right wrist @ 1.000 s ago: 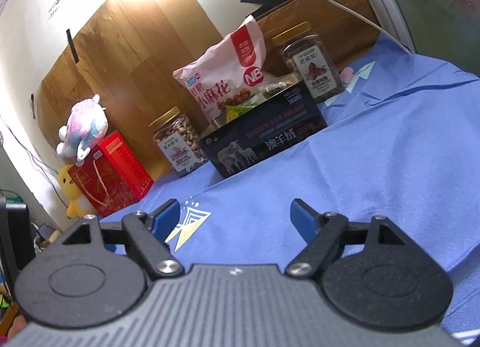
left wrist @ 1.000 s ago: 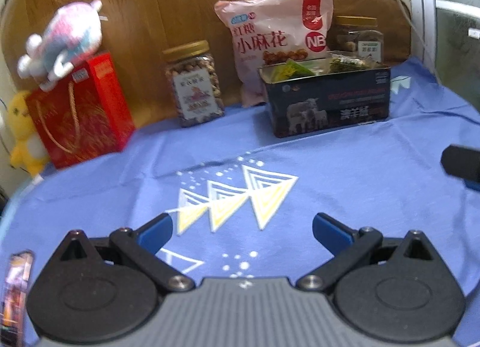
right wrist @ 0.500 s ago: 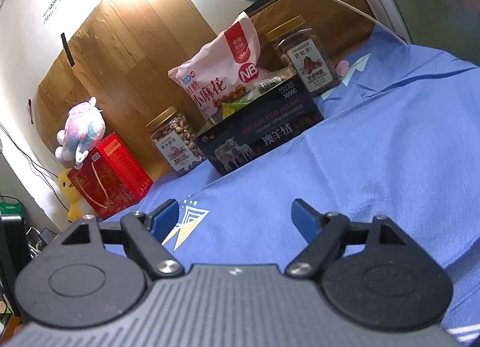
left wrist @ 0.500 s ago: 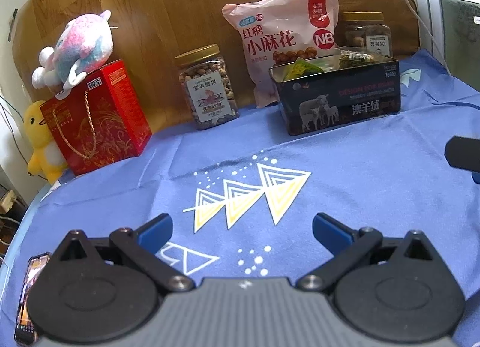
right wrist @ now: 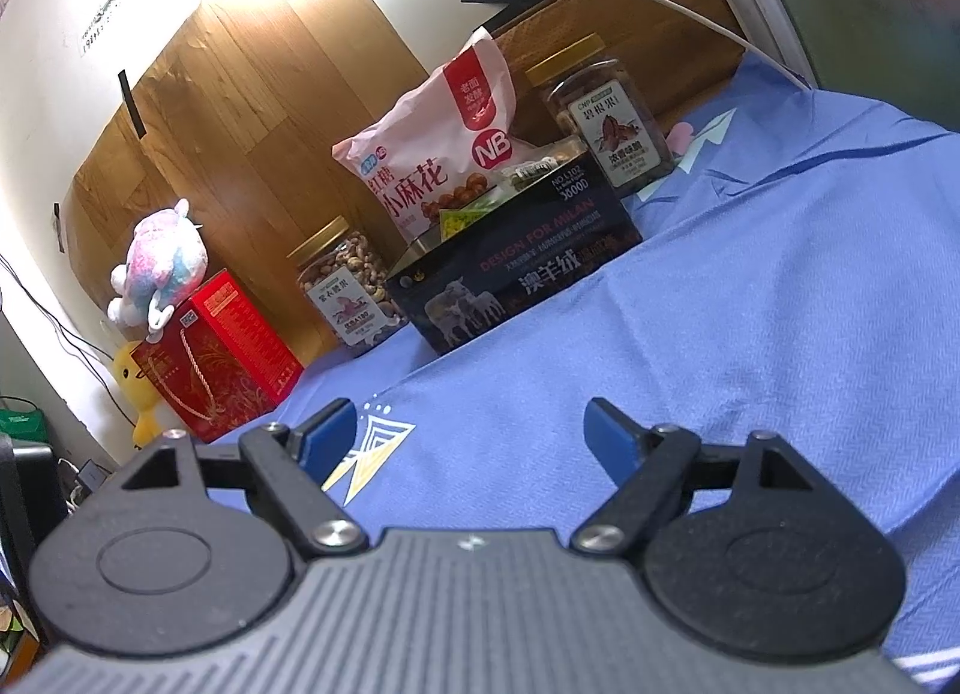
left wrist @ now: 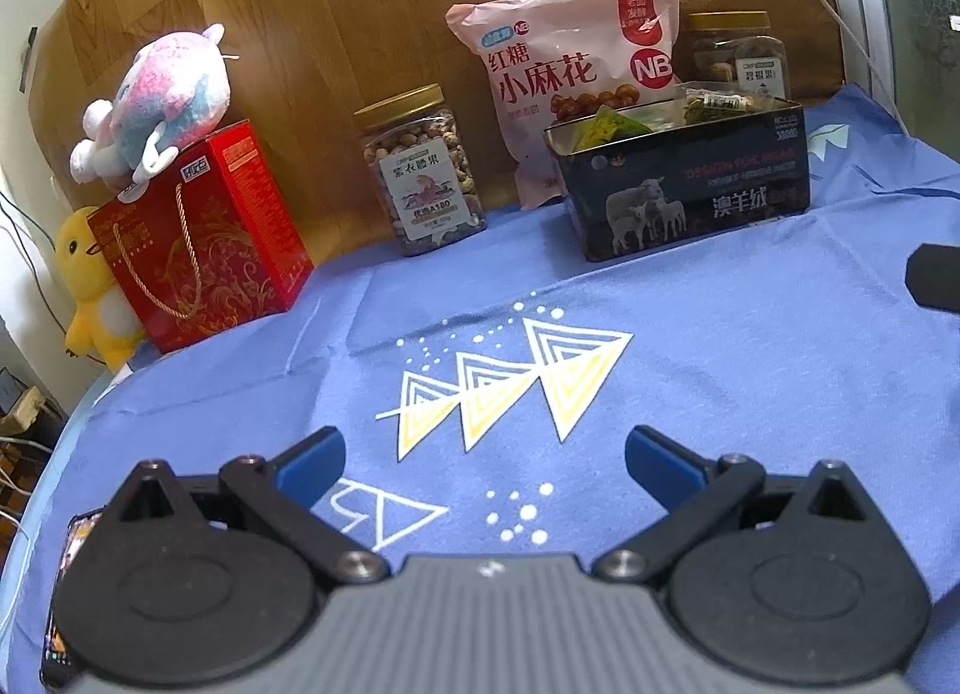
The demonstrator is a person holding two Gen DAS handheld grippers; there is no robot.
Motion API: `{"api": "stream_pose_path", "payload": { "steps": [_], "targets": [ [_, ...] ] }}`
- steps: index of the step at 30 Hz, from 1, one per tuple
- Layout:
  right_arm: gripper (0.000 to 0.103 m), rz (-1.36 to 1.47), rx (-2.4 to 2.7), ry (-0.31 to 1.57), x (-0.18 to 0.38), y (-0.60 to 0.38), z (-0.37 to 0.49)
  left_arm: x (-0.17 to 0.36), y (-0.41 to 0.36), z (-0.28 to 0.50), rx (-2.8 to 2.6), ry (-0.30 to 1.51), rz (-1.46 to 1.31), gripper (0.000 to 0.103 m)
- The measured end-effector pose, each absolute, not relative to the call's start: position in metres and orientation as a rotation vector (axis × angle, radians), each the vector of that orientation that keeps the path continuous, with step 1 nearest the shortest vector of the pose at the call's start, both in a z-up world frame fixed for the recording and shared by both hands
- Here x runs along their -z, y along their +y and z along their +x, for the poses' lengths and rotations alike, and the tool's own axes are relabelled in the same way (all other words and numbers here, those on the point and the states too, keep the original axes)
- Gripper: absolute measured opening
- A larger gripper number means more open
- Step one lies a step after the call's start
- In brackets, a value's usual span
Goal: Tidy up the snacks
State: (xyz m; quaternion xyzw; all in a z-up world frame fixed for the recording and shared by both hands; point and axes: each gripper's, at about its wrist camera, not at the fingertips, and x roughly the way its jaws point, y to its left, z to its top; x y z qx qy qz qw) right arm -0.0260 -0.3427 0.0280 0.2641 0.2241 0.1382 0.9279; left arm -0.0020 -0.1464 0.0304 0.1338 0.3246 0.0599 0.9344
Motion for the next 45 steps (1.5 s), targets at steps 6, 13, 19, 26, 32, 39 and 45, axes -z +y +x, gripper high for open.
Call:
{"api": "stream_pose_path", "payload": {
  "steps": [6, 13, 19, 26, 32, 39, 45],
  "targets": [
    [0.085, 0.543, -0.281, 0.460, -0.028, -0.343, -0.026, -0.030, -0.147, -0.003, -0.125, 0.660, 0.281, 0.103],
    [0.085, 0.542, -0.280, 0.456, -0.028, -0.343, -0.026, -0.029, -0.147, -0.004, -0.145, 0.650, 0.304, 0.103],
    [0.085, 0.541, -0.281, 0.455, -0.029, -0.343, -0.027, -0.030, -0.146, -0.004, -0.148, 0.650, 0.306, 0.103],
    [0.085, 0.541, -0.280, 0.452, -0.029, -0.343, -0.027, -0.029, -0.146, -0.005, -0.145, 0.649, 0.312, 0.103],
    [0.085, 0.539, -0.280, 0.450, -0.031, -0.342, -0.027, -0.031, -0.146, -0.007, -0.132, 0.644, 0.312, 0.103],
    [0.086, 0.519, -0.273, 0.424, -0.035, -0.341, -0.029, -0.035, -0.148, -0.010, -0.096, 0.645, 0.294, 0.103],
    [0.086, 0.498, -0.266, 0.400, -0.036, -0.341, -0.031, -0.038, -0.149, -0.013, -0.072, 0.646, 0.282, 0.103]
  ]
}}
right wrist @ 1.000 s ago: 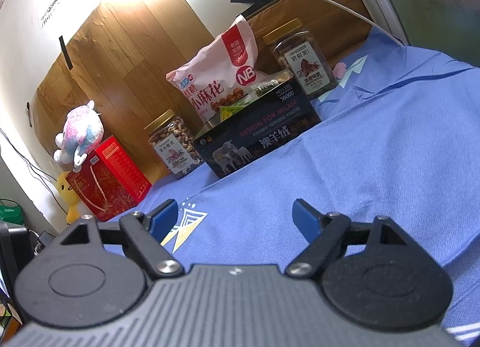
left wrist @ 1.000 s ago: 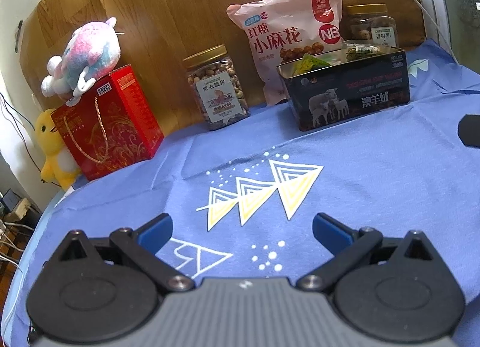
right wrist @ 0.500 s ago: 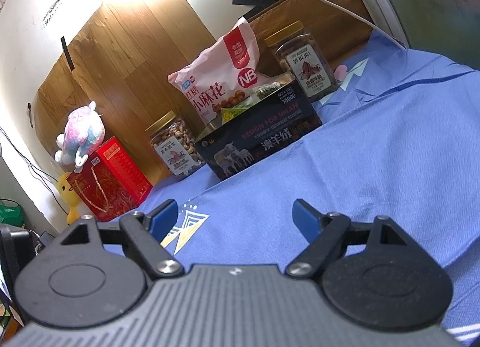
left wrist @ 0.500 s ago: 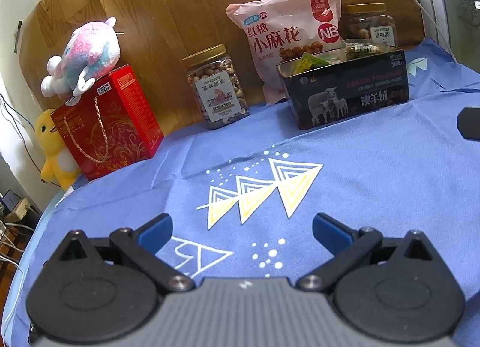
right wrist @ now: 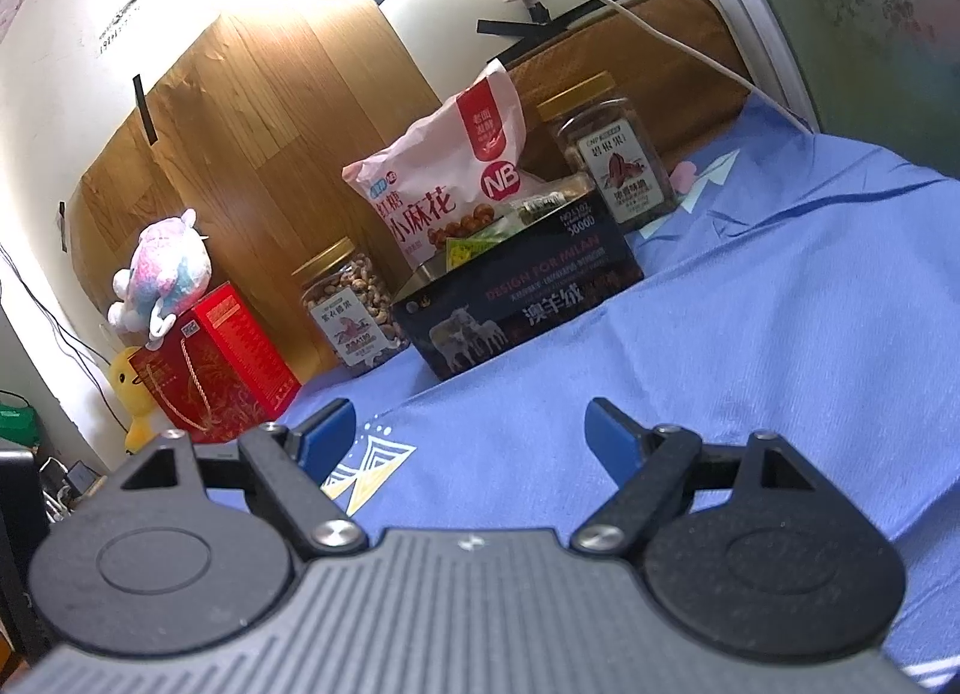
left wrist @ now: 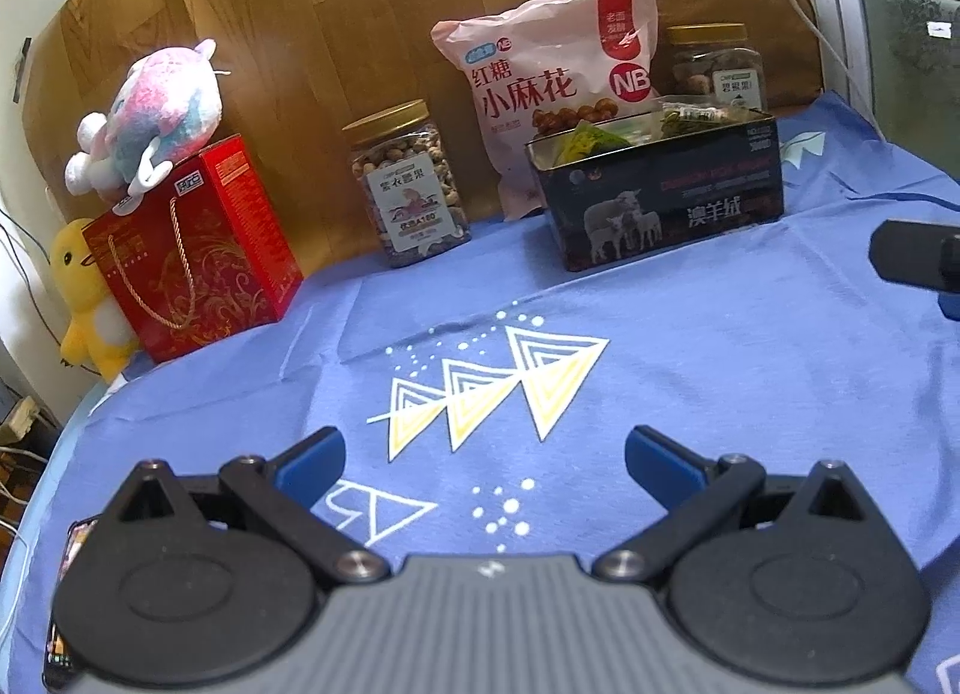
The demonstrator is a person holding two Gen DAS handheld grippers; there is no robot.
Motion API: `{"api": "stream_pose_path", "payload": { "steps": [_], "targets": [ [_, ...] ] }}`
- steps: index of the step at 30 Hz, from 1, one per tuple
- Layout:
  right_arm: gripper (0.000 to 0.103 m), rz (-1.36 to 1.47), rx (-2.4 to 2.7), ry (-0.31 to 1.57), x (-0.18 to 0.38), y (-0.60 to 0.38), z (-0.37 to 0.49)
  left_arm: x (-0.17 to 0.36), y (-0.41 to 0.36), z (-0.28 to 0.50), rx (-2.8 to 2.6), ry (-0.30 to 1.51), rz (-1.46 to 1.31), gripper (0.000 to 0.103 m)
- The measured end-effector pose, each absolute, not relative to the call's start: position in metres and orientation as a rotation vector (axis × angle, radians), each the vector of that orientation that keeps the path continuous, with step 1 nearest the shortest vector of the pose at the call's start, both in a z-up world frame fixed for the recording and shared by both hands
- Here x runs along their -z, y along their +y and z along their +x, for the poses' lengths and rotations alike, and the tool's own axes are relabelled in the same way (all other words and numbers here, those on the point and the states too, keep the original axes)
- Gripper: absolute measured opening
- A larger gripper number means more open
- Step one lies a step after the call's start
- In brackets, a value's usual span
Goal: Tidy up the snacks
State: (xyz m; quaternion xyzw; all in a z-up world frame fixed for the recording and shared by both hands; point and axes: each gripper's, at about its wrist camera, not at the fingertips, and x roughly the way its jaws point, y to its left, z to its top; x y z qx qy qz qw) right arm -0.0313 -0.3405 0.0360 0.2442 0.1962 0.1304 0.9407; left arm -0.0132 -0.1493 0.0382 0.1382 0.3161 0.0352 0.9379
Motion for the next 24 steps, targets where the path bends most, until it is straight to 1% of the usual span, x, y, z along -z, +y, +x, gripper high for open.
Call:
{"api": "stream_pose_path", "payload": {
  "steps": [13, 24],
  "targets": [
    [0.086, 0.499, -0.267, 0.401, -0.0355, -0.3407, -0.0318, -0.0389, -0.1546, -0.0176, -0.066, 0.649, 0.290, 0.103],
    [0.086, 0.500, -0.265, 0.402, -0.0343, -0.3411, -0.0326, -0.0312, -0.1528, -0.0135, -0.006, 0.744, 0.234, 0.103]
  ]
}}
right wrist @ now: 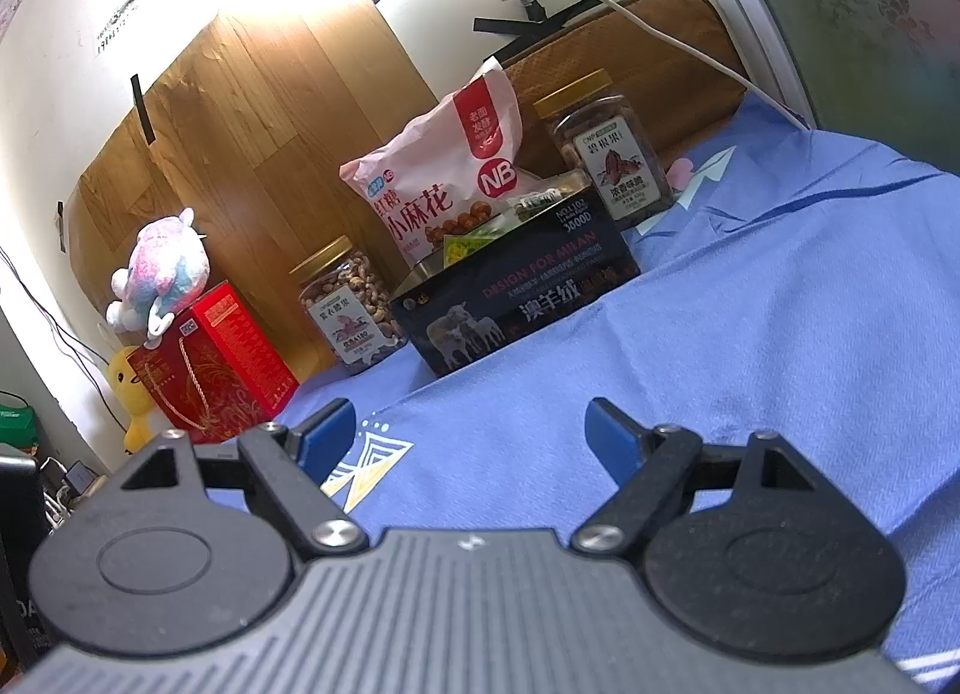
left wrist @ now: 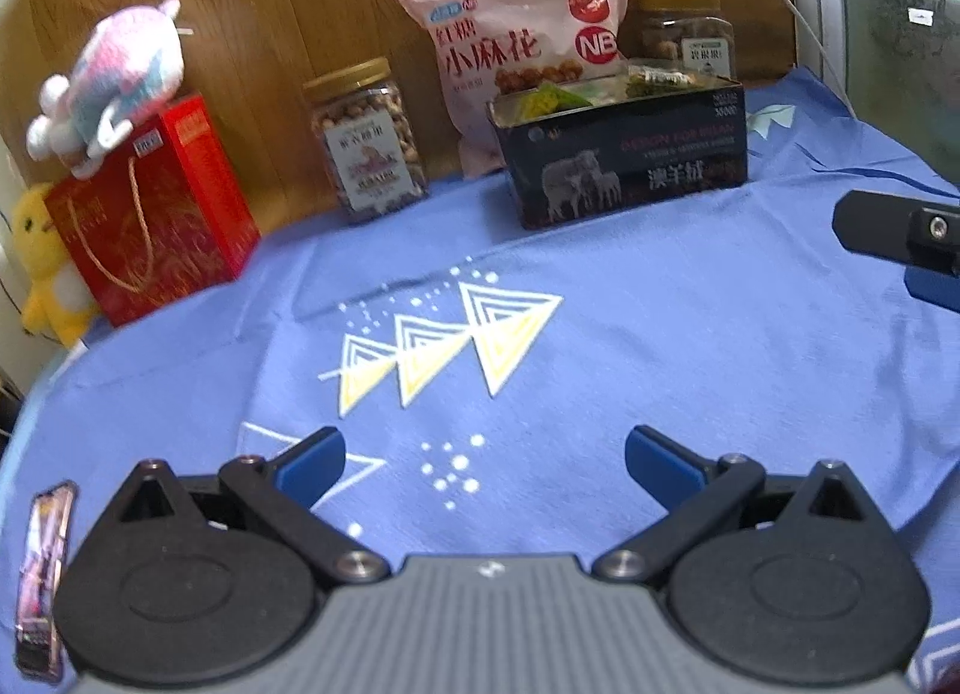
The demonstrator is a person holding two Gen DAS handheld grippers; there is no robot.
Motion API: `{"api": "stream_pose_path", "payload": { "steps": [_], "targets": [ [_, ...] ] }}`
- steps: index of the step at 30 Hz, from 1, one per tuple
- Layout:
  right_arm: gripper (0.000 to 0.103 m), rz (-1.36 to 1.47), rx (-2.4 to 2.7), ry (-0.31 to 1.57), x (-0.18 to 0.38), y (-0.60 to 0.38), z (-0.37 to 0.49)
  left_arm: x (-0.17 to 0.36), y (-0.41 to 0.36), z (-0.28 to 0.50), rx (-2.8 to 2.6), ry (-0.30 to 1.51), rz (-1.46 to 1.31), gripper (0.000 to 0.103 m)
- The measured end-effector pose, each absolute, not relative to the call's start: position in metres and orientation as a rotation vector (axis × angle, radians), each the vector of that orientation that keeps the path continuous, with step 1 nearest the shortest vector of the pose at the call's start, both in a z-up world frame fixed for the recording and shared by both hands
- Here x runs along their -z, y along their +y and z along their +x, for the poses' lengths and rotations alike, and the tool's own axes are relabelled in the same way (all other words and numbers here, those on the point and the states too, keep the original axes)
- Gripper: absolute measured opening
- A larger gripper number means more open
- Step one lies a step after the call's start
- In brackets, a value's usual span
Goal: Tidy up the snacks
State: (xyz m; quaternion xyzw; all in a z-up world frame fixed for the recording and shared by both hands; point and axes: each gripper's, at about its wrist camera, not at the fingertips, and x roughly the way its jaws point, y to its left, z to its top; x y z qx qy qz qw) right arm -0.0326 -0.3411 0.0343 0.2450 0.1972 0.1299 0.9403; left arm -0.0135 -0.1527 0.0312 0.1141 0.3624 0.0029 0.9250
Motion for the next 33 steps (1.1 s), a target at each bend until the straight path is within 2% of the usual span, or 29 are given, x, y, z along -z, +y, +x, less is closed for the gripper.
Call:
{"api": "stream_pose_path", "payload": {
  "steps": [33],
  "targets": [
    [0.086, 0.498, -0.260, 0.403, -0.0327, -0.3408, -0.0346, -0.0288, -0.1583, -0.0145, 0.075, 0.838, 0.143, 0.103]
  ]
}}
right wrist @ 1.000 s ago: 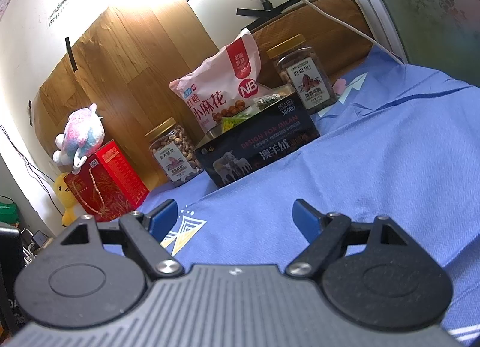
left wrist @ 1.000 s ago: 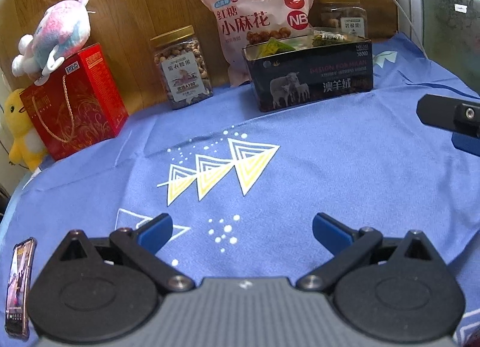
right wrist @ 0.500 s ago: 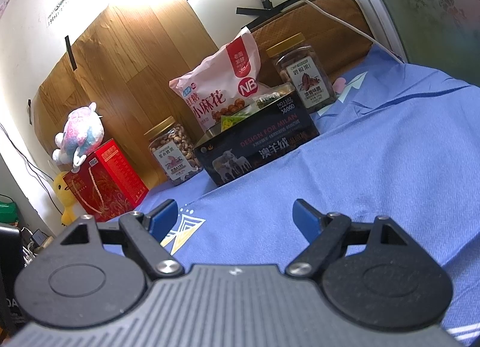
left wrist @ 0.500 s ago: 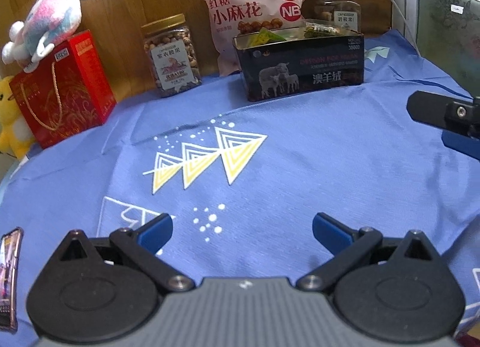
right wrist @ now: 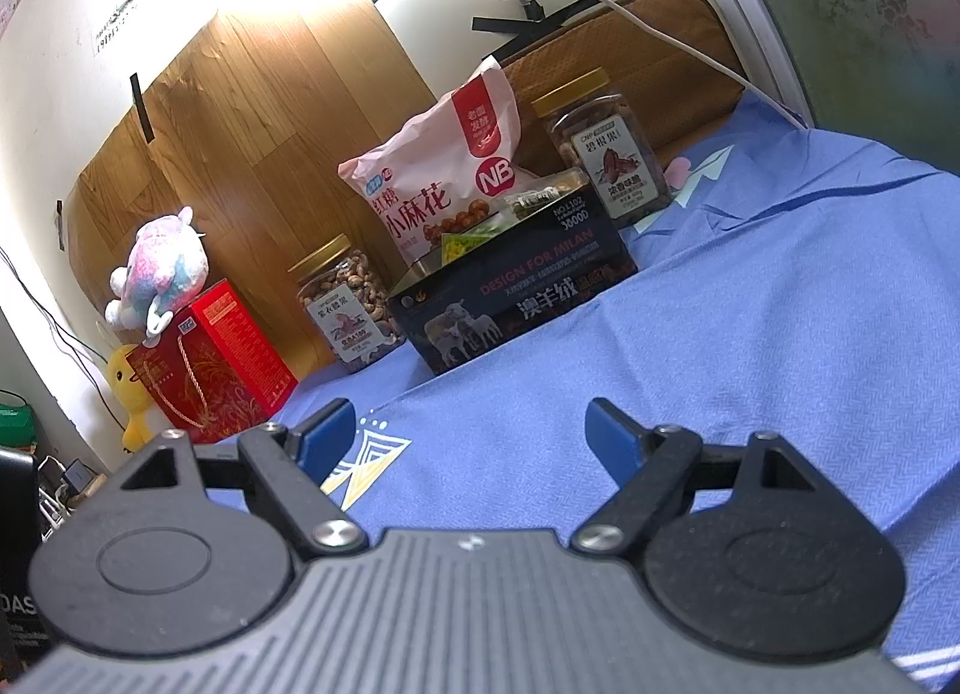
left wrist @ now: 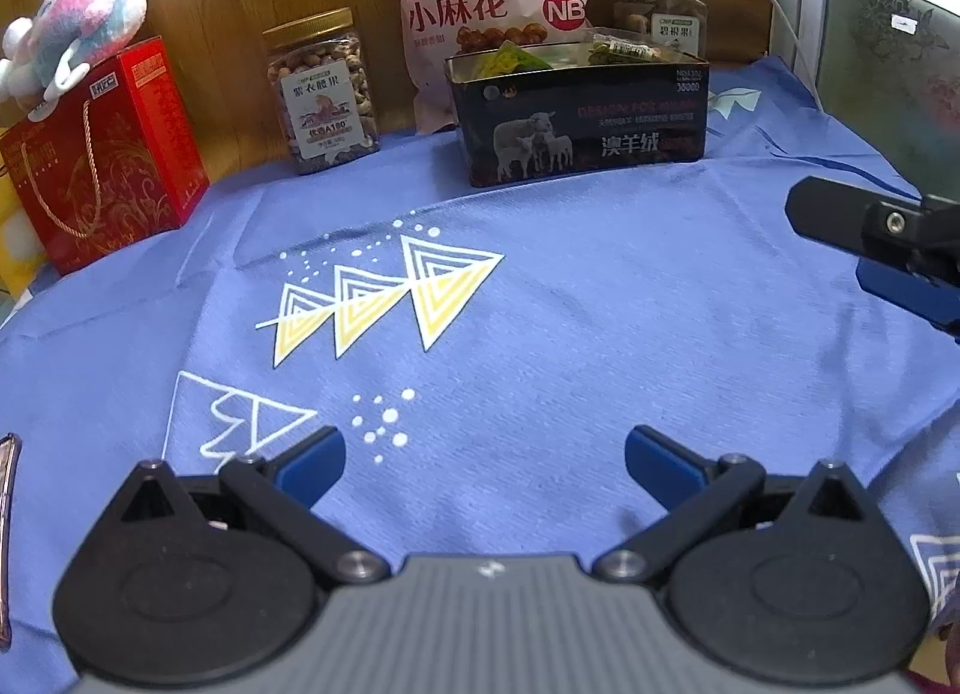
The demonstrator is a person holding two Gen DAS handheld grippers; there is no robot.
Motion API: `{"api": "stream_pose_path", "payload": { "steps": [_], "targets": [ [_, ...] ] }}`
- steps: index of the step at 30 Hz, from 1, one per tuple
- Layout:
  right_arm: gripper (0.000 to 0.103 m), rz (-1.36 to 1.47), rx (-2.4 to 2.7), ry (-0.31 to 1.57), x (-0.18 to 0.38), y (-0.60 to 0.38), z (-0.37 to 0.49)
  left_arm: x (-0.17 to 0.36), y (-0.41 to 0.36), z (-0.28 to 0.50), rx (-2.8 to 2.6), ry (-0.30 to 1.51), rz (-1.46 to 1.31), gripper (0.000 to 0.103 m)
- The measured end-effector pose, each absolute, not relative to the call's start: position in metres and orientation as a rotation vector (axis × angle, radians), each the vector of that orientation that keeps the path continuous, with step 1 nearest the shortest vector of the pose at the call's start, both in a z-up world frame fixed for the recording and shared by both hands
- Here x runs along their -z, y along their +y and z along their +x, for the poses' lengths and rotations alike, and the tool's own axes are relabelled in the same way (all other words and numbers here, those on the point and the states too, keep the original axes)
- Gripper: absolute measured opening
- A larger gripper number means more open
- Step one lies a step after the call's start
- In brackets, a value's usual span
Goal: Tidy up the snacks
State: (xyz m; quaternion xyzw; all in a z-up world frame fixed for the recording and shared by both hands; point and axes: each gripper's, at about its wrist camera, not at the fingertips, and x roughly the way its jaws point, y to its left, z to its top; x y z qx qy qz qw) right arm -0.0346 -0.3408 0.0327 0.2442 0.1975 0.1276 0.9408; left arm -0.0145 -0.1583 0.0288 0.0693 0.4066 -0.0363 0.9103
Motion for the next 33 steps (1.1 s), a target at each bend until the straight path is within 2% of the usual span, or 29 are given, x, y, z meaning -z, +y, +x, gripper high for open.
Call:
{"api": "stream_pose_path", "payload": {
  "steps": [33],
  "targets": [
    [0.086, 0.500, -0.259, 0.402, -0.0332, -0.3424, -0.0351, -0.0307, -0.1603, -0.0134, 0.070, 0.845, 0.123, 0.103]
  ]
}}
